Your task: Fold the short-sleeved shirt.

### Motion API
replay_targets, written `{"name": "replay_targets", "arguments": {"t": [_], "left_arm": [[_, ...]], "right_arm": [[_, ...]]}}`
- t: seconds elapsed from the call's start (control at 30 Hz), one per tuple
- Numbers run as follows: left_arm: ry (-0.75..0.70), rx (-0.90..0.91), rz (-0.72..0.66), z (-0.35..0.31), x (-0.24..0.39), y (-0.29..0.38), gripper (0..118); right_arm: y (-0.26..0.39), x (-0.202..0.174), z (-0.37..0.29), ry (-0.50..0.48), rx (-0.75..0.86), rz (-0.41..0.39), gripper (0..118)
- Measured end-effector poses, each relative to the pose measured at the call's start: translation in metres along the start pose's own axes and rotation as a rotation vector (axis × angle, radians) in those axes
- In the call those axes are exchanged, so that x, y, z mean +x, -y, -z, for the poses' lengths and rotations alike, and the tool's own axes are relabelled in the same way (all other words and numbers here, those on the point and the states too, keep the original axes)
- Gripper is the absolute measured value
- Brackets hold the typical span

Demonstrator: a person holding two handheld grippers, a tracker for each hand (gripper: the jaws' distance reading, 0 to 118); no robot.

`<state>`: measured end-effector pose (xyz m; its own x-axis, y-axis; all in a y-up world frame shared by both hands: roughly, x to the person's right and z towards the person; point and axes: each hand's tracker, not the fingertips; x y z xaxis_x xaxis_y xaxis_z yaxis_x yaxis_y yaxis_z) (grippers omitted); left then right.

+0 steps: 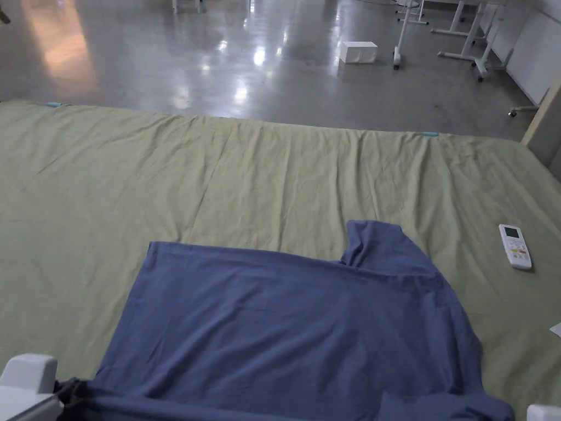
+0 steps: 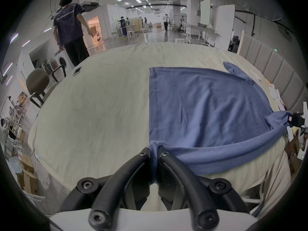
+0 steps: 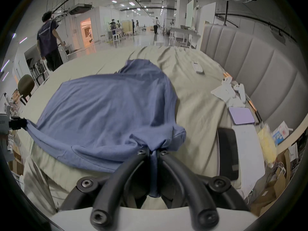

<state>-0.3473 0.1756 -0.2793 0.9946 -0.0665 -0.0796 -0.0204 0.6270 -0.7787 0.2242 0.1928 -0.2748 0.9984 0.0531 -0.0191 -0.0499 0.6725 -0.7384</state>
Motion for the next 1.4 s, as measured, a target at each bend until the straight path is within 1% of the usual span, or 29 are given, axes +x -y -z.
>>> {"name": "replay_targets", "arguments": {"t": [0.27, 0.33, 0.5, 0.6, 0.8, 0.97, 1.0, 1.03, 1.07, 1.1, 1.13, 1.2, 1.23, 1.27, 1.3, 1.33, 1.4], "left_arm": [[-0.006, 0.053, -0.064, 0.036, -0.005, -0.066, 8], [-0.012, 0.064, -0.078, 0.048, -0.005, -0.079, 8], [-0.019, 0.05, -0.082, 0.089, 0.0, -0.114, 8], [-0.018, 0.031, -0.069, 0.105, 0.008, -0.127, 8], [-0.006, -0.023, -0.033, 0.139, 0.015, -0.134, 8], [-0.003, -0.042, -0.01, 0.15, 0.021, -0.13, 8], [-0.001, -0.045, -0.01, 0.151, 0.021, -0.129, 8], [0.005, -0.051, -0.013, 0.151, 0.021, -0.128, 9], [0.01, -0.056, -0.015, 0.148, 0.022, -0.126, 15], [0.013, -0.056, -0.013, 0.146, 0.021, -0.124, 25], [0.013, -0.051, -0.012, 0.143, 0.021, -0.122, 37], [0.003, -0.024, -0.008, 0.133, 0.02, -0.117, 49], [0.004, 0.001, -0.017, 0.127, 0.018, -0.115, 69], [0.003, 0.027, -0.026, 0.119, 0.016, -0.113, 75], [-0.002, 0.054, -0.039, 0.111, 0.015, -0.112, 76], [-0.009, 0.086, -0.053, 0.103, 0.013, -0.11, 76], [-0.009, 0.153, -0.09, 0.084, 0.013, -0.106, 76]], "right_arm": [[-0.076, -0.006, 0.045, 0.01, 0.037, 0.032, 7], [-0.088, -0.008, 0.062, 0.01, 0.03, 0.053, 7], [-0.109, -0.011, 0.111, 0.038, -0.04, 0.064, 7], [-0.115, -0.011, 0.136, 0.051, -0.077, 0.078, 7], [-0.115, -0.012, 0.168, 0.081, -0.142, 0.062, 7], [-0.108, -0.011, 0.177, 0.087, -0.166, 0.066, 9], [-0.105, -0.011, 0.176, 0.088, -0.16, 0.063, 11], [-0.103, -0.013, 0.174, 0.088, -0.155, 0.059, 20], [-0.103, -0.013, 0.171, 0.092, -0.153, 0.057, 28], [-0.102, -0.013, 0.167, 0.097, -0.144, 0.057, 39], [-0.101, -0.012, 0.161, 0.099, -0.127, 0.058, 42], [-0.102, -0.014, 0.146, 0.092, -0.079, 0.056, 50], [-0.102, -0.015, 0.137, 0.082, -0.029, 0.05, 67], [-0.101, -0.016, 0.127, 0.072, 0.016, 0.039, 76], [-0.101, -0.019, 0.117, 0.072, 0.056, 0.025, 80], [-0.101, -0.023, 0.106, 0.082, 0.099, 0.002, 81], [-0.099, -0.032, 0.085, 0.108, 0.21, -0.021, 81]]}}
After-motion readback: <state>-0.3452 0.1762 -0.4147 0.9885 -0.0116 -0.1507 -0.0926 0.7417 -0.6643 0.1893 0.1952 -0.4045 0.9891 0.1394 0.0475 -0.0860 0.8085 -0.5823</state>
